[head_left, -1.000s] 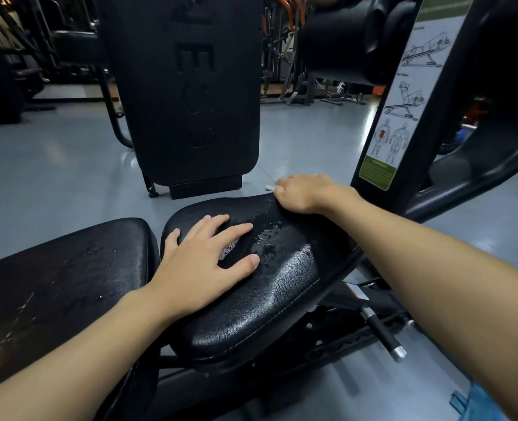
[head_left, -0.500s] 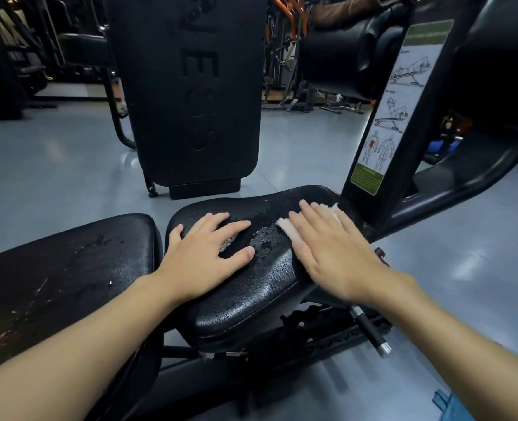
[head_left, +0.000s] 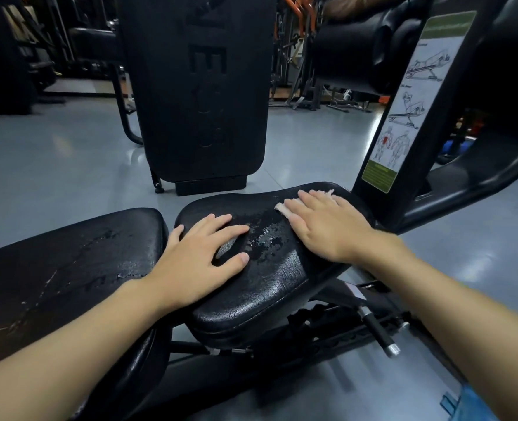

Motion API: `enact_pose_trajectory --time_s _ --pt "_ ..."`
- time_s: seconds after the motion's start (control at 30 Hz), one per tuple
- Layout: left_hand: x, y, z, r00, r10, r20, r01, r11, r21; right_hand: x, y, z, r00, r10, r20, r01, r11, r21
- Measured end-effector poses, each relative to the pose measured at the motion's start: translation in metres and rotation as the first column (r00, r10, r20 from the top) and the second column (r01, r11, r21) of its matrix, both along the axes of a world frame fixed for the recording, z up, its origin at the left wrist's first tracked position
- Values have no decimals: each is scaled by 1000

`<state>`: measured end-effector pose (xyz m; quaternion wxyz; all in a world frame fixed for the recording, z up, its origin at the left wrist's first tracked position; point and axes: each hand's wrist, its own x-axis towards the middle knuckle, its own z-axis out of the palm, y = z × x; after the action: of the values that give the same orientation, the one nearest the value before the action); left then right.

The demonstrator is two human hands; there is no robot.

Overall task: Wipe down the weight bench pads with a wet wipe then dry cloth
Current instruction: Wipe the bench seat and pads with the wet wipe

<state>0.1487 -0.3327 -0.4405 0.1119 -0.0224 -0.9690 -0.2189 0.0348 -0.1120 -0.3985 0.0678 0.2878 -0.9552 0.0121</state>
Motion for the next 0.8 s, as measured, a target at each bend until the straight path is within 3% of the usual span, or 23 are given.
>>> enact_pose_trajectory --time_s 0.33,0.67,0.8 --pt "-2 -7 -6 1000 -13 -20 14 999 48 -95 -69 18 976 -80 201 52 989 141" --pt "-1 -8 -5 1000 -17 -15 18 999 42 15 -6 -6 986 137 -90 -129 988 87" --pt "2 -5 -2 1000 -6 -17 7 999 34 64 24 -23 988 136 -78 -133 990 37"
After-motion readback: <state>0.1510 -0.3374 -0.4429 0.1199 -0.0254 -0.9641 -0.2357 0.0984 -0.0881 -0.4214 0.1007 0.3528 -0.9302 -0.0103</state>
